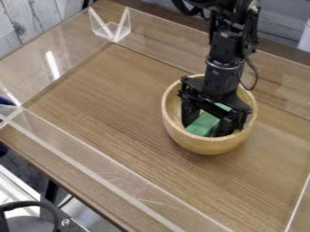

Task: Remove the green block from inside the brown bowl and put it on the table

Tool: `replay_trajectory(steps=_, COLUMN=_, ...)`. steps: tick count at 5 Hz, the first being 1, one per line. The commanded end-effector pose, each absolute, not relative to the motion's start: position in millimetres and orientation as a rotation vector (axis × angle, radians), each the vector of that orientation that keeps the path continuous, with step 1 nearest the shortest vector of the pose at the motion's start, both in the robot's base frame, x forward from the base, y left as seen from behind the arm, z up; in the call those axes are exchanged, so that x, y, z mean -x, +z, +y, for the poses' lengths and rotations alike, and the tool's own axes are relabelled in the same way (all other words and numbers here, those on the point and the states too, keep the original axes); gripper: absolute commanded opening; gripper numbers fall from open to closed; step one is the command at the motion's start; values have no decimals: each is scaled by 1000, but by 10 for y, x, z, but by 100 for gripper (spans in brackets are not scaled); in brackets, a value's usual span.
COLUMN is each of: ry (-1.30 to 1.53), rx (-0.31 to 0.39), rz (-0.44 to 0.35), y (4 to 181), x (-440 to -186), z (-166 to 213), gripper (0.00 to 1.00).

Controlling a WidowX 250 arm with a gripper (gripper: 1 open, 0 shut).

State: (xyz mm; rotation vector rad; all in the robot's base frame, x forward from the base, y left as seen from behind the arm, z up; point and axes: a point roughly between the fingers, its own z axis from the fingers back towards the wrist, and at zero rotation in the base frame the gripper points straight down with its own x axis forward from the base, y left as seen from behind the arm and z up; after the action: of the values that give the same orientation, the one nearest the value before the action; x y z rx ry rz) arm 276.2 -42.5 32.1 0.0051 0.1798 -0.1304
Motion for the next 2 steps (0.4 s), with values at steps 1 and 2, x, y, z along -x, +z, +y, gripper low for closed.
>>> replay_trajectory(steps=1, ry=-128, rx=5, rz=99, y=525, x=-2866, z=-435, gripper=100)
replay_trajectory(steps=2, ry=-127, rx=9, rz=94, y=541, x=-2868, z=-433, gripper=100)
